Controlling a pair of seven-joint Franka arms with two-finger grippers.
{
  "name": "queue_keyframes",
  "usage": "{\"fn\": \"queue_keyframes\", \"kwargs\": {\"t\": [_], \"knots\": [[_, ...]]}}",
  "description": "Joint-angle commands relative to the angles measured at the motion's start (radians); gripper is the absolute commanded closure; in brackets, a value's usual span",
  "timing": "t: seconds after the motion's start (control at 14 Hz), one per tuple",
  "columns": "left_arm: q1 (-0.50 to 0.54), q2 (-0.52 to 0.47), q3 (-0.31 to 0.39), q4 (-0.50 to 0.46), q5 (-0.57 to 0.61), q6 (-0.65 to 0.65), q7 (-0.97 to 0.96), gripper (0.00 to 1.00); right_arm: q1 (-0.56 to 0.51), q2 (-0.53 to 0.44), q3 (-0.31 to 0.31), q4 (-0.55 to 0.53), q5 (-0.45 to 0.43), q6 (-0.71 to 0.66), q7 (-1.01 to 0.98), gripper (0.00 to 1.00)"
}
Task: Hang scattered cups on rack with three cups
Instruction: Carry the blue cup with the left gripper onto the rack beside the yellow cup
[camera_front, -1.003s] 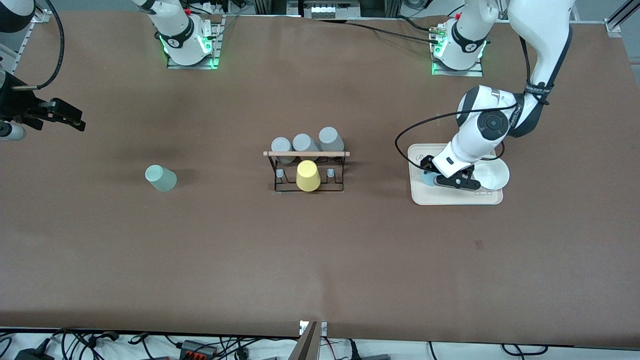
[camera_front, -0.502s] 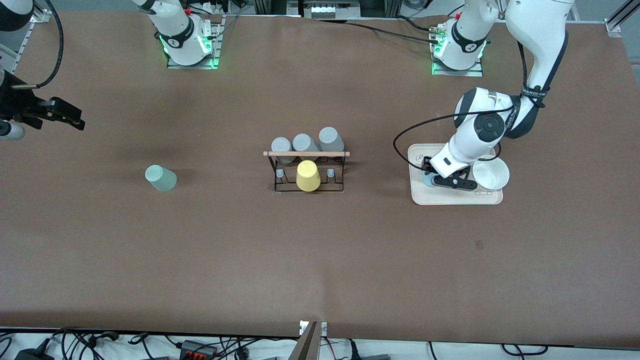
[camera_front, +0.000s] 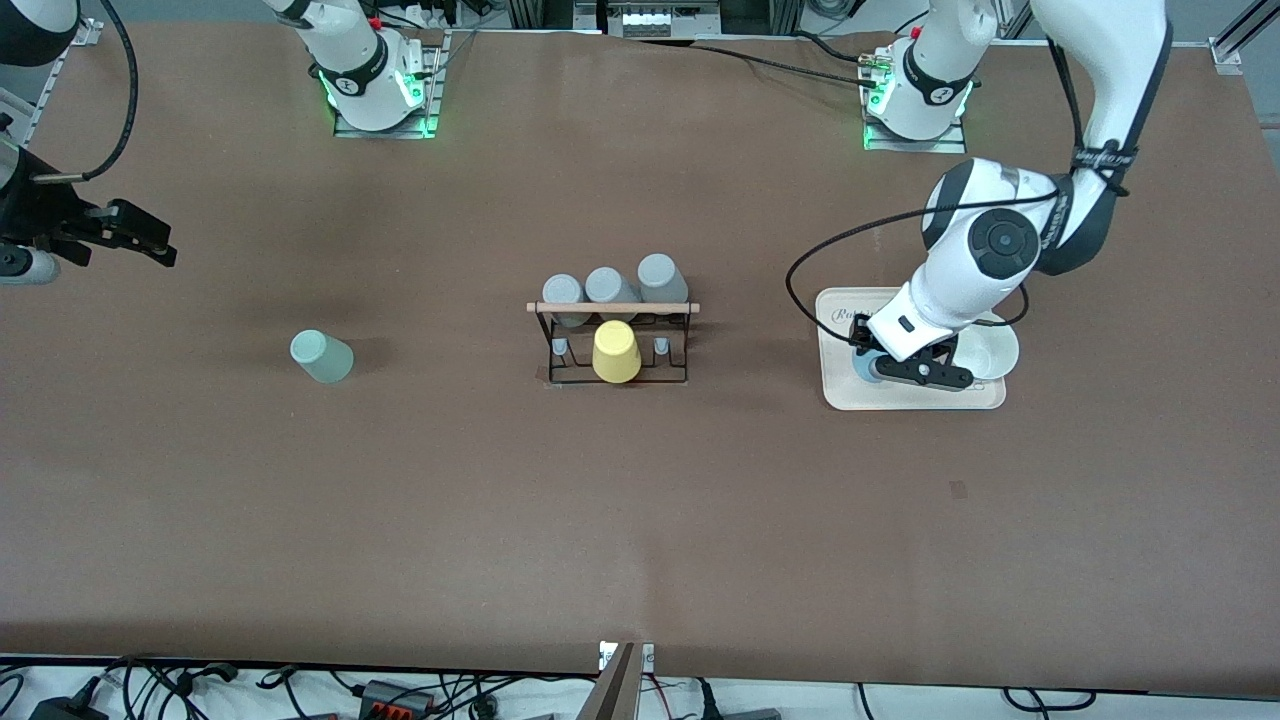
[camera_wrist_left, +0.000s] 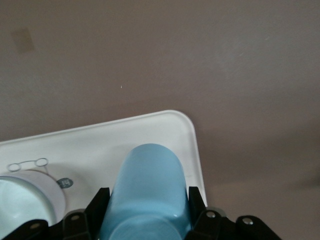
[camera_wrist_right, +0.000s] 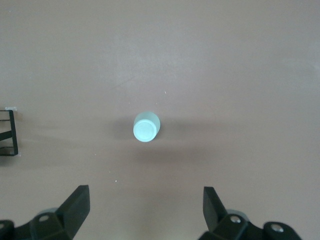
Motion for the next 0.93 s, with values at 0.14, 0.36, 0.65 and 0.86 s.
{"fn": "queue_keyframes", "kwargs": {"t": [0.14,0.36,0.65,0.86], "knots": [[-0.101,0.085,-0.055,0.356,0.000,-0.179,-0.176,0.70,0.002,0.018,-0.001,0.014,-0.011,0.014,-0.014,0.00],[-0.230,0.231,-0.052,0.588,0.000,-0.264,-0.447,0.70,0.003,0.046,-0.001,0.017,-0.008,0.023,-0.013,0.00],[-0.339,0.364,-0.041,0.735,0.002,-0.261,-0.653,0.70,0.005,0.122,-0.001,0.042,-0.006,0.051,-0.013,0.00],[-0.395,0.383,-0.036,0.742,0.110,-0.256,-0.742,0.70,0.006,0.127,-0.001,0.043,0.000,0.051,-0.001,0.00]]}}
